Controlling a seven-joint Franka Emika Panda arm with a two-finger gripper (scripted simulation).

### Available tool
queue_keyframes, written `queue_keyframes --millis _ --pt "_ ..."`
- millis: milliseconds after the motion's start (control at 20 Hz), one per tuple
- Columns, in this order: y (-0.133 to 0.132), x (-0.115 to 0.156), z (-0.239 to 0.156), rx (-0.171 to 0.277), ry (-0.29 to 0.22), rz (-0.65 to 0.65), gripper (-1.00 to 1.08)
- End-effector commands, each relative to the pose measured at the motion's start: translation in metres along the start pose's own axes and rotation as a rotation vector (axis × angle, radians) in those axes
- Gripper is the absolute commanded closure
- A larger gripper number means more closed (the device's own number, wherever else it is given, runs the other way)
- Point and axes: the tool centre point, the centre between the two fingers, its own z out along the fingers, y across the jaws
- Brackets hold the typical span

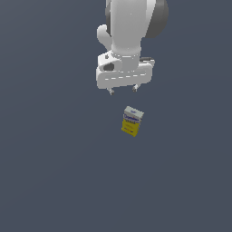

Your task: Pick up the object and move it to a goal position.

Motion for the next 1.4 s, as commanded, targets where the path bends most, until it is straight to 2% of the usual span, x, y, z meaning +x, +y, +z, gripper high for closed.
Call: queue_keyframes --millis 0,950,1350 --pt "-0.003 0.002 0.006 -0.002 0.001 -0.056 -0.92" --pt "-0.035 0.017 0.067 -0.013 0.012 -0.612 -0.92" --pt "-0.045 0.020 0.085 -0.016 0.016 -0.782 -0.92"
